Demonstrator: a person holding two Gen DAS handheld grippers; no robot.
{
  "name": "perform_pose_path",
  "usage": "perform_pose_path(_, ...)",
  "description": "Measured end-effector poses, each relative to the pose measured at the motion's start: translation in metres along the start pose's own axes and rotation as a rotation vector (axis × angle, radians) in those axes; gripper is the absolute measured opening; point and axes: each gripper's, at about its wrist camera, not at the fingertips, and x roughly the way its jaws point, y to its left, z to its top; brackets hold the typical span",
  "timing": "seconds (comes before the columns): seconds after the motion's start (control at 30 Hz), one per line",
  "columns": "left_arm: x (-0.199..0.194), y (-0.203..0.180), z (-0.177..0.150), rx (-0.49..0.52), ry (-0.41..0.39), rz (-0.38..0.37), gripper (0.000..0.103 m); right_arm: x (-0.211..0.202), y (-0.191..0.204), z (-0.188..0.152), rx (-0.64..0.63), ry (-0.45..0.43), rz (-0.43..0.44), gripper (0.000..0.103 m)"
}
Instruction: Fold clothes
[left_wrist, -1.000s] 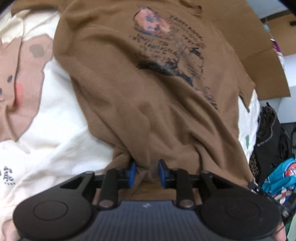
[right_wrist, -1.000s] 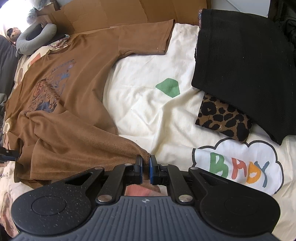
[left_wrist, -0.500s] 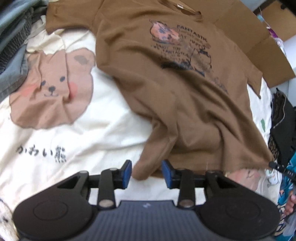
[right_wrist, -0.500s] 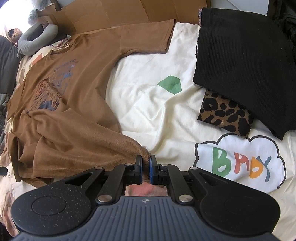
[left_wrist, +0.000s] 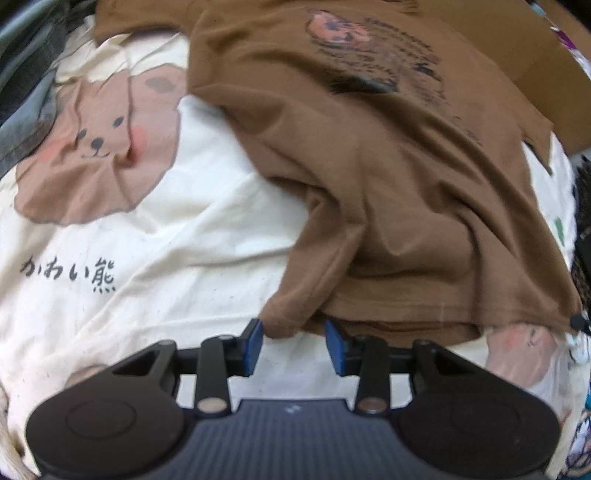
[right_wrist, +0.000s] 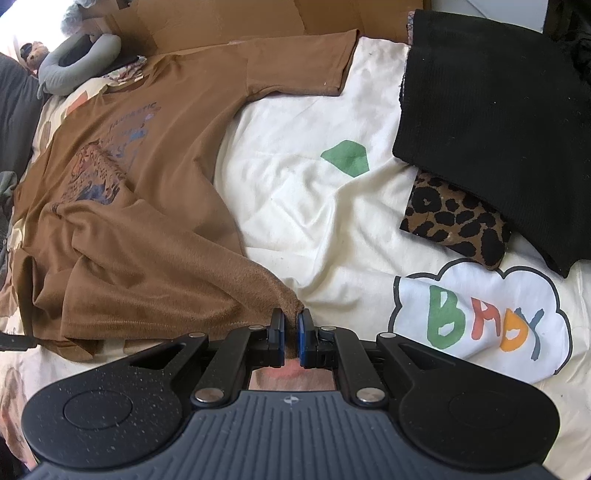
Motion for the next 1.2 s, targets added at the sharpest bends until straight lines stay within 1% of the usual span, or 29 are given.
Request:
perform_pose_path(0.2,0.011,-0.003,-0.003,-0.023,-0.002,0.028,0.037,0.001,-0.001,0.002,-0.01,0.007,-0.004,0.005)
perform_pose_path(0.27,0.013,-0.002,-0.003,-0.039,-0.008,0.039,0.029,0.002,-0.001,0.003,-0.011,0.007,-0.005,0.005)
perform_pose_path(0.33,0.014,-0.001,-0.003,-0.054,-0.013,0.042,0.024,0.002,0.0,0.003,-0.011,0.006,-0.004,0.005)
perform_pose_path(0.5,0.009,0.003,-0.005,-0.046,-0.034,0.045,0.018,0.002,-0.001,0.003,-0.011,0.006,-0.001,0.005)
perform_pose_path(0.63,-0.003,0.006,-0.009,-0.013,-0.056,0.042,0.011,0.001,0.0,0.001,-0.013,0.009,0.006,0.005)
perform_pose_path(0.87,-0.04,0.021,-0.016,0.019,-0.084,-0.016,0.008,-0.011,0.007,0.0,-0.032,0.0,0.024,0.005)
perform_pose_path(0.97,-0.055,0.022,-0.013,0.018,-0.1,-0.038,0.007,-0.018,0.009,-0.001,-0.04,0.001,0.025,0.005)
perform_pose_path(1.1,-0.076,0.033,-0.013,-0.003,-0.099,-0.077,0.007,-0.029,0.011,0.001,-0.05,0.001,0.024,0.005)
perform_pose_path(1.13,-0.082,0.039,-0.013,-0.022,-0.095,-0.095,0.007,-0.031,0.012,0.002,-0.048,0.002,0.027,0.005)
perform_pose_path(1.2,-0.089,0.05,-0.012,-0.043,-0.094,-0.105,0.007,-0.037,0.013,0.005,-0.043,0.003,0.035,0.005)
